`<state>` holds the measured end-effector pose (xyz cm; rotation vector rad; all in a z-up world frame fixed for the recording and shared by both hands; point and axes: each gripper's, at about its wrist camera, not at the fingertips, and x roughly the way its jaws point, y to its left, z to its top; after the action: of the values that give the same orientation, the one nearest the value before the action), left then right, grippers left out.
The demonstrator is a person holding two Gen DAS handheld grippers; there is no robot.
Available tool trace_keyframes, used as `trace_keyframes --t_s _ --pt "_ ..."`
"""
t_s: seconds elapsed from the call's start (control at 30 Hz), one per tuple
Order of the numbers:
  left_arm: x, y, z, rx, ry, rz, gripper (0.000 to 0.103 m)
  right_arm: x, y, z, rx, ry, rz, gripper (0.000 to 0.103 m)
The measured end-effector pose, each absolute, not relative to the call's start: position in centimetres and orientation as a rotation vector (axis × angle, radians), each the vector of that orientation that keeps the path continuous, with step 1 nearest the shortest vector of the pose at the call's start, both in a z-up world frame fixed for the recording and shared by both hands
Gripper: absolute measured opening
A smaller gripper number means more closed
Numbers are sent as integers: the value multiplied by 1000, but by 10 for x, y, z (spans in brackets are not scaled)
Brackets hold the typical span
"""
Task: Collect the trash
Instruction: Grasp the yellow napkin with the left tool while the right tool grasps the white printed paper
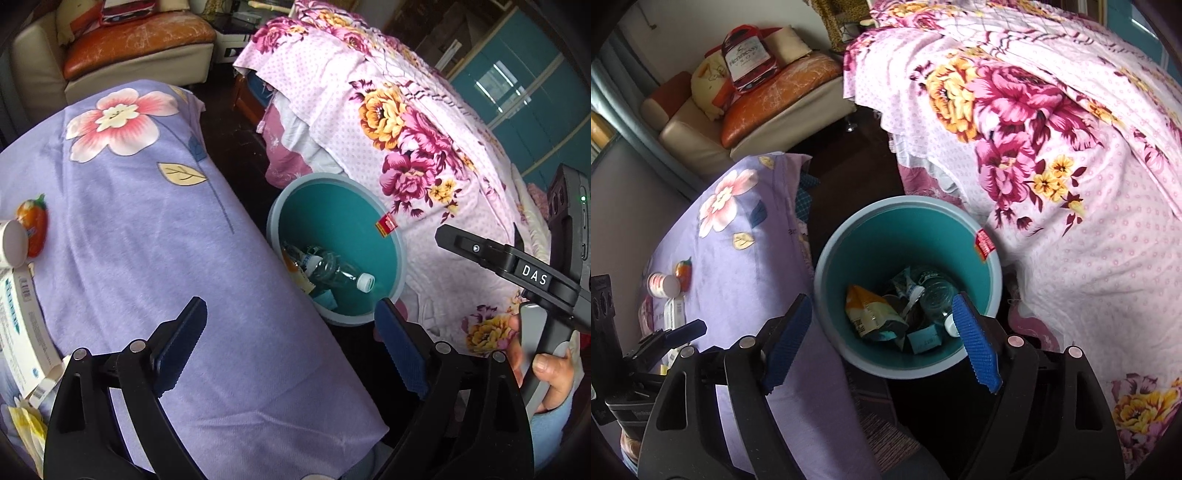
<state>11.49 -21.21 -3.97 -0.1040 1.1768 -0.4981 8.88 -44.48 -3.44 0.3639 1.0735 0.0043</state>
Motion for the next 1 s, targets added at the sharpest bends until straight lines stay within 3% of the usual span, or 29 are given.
trace_keyframes --t_s 0.57,1.0 --pt "41 -77 -14 -141 1090 -373 92 55 -324 -9 208 1120 174 76" --pt "-10 59 -38 -268 1100 -152 92 18 -183 -34 34 1286 483 76"
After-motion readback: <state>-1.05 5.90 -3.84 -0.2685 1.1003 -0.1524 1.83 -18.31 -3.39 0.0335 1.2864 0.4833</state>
